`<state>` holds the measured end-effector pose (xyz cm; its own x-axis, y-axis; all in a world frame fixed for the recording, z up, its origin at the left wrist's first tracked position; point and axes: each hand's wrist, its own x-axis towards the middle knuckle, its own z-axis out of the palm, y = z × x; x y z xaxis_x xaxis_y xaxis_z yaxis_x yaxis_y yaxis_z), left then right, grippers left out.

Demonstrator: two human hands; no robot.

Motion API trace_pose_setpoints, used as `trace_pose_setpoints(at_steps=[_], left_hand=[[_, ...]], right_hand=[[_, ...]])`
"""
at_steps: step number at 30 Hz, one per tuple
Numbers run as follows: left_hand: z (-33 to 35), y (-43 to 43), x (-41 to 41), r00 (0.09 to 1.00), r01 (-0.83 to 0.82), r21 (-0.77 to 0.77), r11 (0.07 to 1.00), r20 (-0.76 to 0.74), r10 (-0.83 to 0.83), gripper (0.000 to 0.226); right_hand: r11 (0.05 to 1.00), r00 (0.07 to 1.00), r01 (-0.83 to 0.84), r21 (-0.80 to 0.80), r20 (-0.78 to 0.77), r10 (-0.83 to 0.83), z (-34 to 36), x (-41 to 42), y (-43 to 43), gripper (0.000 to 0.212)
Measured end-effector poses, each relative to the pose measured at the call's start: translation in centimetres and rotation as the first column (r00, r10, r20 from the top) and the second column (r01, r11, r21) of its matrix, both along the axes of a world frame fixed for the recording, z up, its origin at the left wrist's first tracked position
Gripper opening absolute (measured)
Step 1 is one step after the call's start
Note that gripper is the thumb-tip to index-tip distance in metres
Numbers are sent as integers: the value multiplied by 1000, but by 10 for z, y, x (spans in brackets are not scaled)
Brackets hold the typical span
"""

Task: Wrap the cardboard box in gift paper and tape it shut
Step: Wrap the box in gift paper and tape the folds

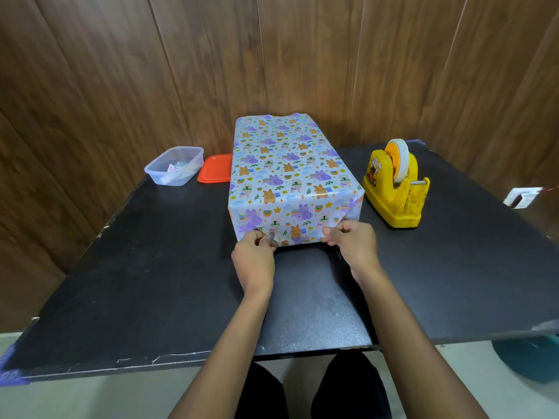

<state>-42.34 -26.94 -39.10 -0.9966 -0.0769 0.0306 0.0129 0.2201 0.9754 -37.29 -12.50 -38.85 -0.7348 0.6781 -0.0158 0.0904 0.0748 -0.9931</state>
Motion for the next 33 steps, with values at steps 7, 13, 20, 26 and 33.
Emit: trace_pose_setpoints(at_steps=[7, 13, 20, 26, 33], left_hand=[[9, -3, 8, 811, -386, -480, 788, -583, 43, 56], [35, 0, -28, 389, -488, -730, 478, -673, -630, 87], [47, -13, -53, 364, -440, -878, 189, -367, -856, 115], [48, -16, -57, 293, -442, -881, 168, -319, -901, 116], [52, -14, -59, 235, -377, -905, 196, -298, -925, 119]], right_hand=[[1000, 997, -15, 24, 74, 14, 6, -4, 3, 28], [997, 986, -77, 16, 151, 73, 12, -5, 8, 29], [989, 959, -115, 96, 271, 85, 18, -8, 13, 30], [974, 920, -133, 183, 388, 53, 12, -15, 17, 28], [812, 868, -138, 567, 464, -176, 17, -1, 20, 46]])
